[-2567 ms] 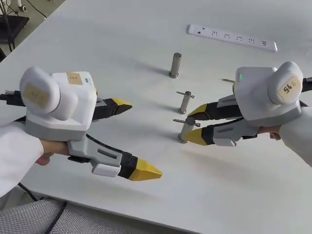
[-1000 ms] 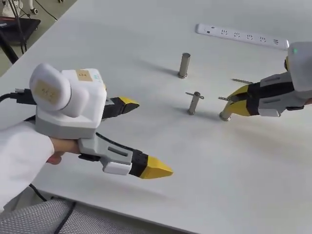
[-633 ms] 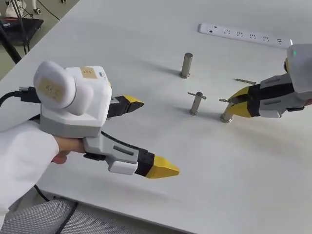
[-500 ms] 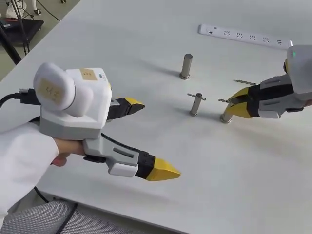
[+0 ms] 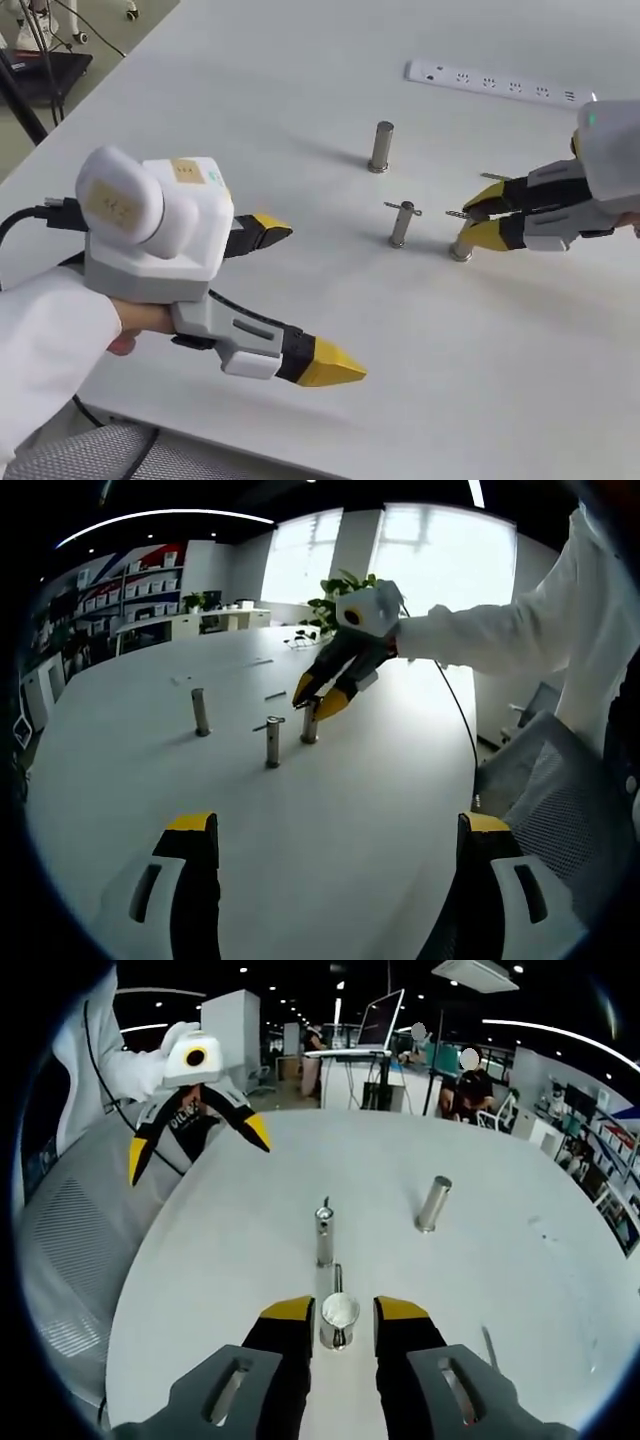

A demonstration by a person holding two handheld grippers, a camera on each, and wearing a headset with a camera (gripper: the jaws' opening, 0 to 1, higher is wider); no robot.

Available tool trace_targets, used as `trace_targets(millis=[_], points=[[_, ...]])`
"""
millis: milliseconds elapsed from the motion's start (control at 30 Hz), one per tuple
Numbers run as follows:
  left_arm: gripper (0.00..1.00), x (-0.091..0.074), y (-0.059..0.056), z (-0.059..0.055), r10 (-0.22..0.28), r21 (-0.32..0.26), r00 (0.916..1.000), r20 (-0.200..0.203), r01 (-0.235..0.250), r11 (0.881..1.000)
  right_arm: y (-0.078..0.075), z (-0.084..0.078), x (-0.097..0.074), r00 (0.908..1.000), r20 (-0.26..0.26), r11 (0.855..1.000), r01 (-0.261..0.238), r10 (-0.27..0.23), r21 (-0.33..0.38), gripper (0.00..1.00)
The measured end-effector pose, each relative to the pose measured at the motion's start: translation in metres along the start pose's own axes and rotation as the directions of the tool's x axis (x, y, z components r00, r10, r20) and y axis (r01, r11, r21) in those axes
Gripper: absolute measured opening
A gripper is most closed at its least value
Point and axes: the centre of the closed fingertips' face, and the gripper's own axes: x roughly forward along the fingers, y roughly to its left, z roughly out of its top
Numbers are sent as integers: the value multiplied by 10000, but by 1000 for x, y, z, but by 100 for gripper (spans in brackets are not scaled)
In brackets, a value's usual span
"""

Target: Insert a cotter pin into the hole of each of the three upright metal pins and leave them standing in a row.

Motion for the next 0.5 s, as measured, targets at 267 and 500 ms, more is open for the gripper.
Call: trace_targets(millis=[267, 500], points=[[99, -7, 2, 3, 150, -5, 9998, 114, -150, 9999, 6, 19, -21, 9963, 600, 9979, 596, -611, 258, 24], [99, -14, 4, 15, 241, -302, 9972, 707, -220, 9993, 27, 44, -50, 9782, 1579, 9875, 1195, -1348, 1030, 41]])
